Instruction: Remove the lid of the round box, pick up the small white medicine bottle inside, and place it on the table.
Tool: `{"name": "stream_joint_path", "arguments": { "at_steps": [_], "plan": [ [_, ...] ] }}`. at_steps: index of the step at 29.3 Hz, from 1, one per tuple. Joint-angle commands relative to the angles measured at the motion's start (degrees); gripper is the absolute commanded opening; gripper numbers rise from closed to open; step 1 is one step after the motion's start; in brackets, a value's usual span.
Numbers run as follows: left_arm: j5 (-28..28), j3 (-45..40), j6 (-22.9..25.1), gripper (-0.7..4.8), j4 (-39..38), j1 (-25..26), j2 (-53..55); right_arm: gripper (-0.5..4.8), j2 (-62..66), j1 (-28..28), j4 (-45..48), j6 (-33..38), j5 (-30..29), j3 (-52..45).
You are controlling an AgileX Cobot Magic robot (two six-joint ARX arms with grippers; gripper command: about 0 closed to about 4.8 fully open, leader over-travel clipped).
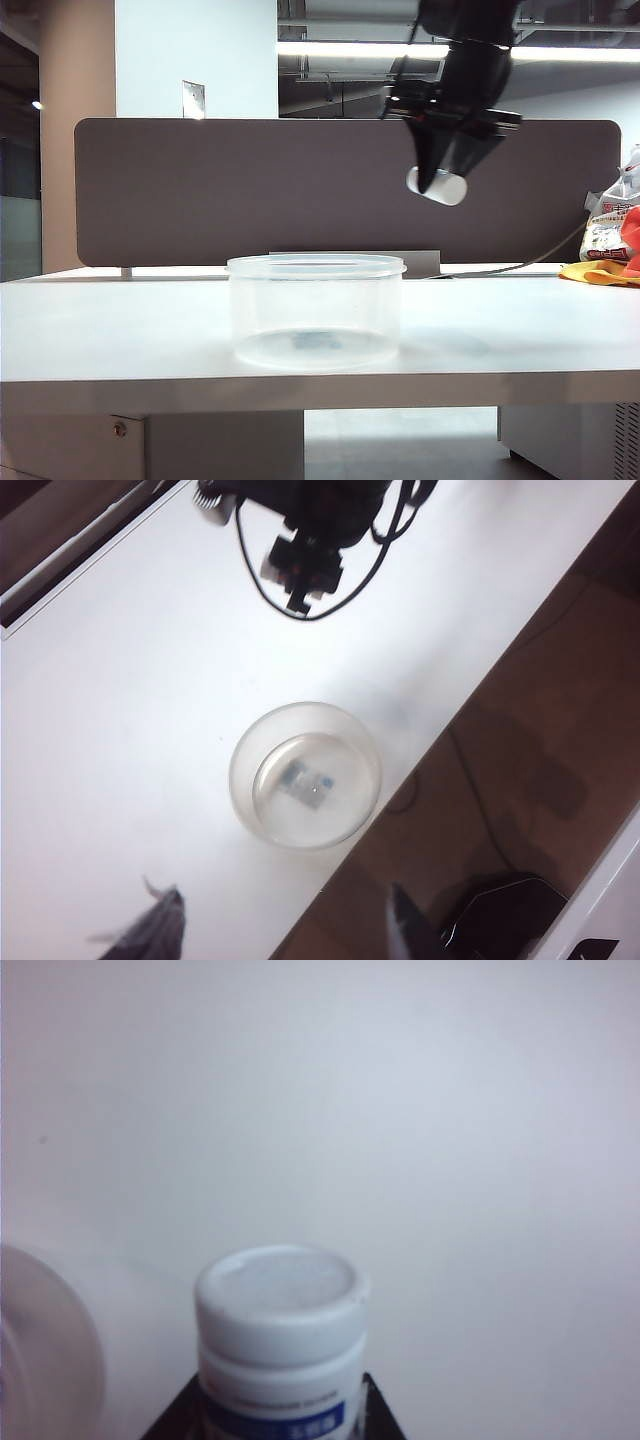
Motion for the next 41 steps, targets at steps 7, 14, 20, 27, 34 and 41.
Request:
{"name": "stream_joint_path", "arguments": {
  "at_steps": [7, 14, 20, 27, 34, 41],
  "plan": [
    [-0.2, 0.1, 2.8, 1.73, 0.4, 0.2, 0.0, 0.74, 0.8, -4.5, -0.9, 1.4, -2.5, 0.2],
    [0.0, 0.1, 2.6, 1.72, 0.7, 0.8, 2.0, 0.71, 4.9, -4.2, 0.7, 1.5, -4.3, 0.2],
    [0.0, 0.1, 2.5, 1.72, 0.1, 1.4, 3.0, 0.72, 10.0, -4.2, 0.0, 1.5, -4.4, 0.2],
    [0.0, 0.1, 2.6, 1.73, 0.2, 3.0, 3.1, 0.77, 14.0, -4.2, 0.0, 1.5, -6.3, 0.2],
    [0.9, 0.1, 2.6, 1.73, 0.3, 4.0, 3.3, 1.45, 15.0, -4.2, 0.7, 2.5, -6.8, 0.2],
    [1.3, 0.1, 2.6, 1.73, 0.7, 4.1, 3.6, 2.88, 15.0, -4.2, 3.1, 3.6, -6.8, 0.3]
  ]
}}
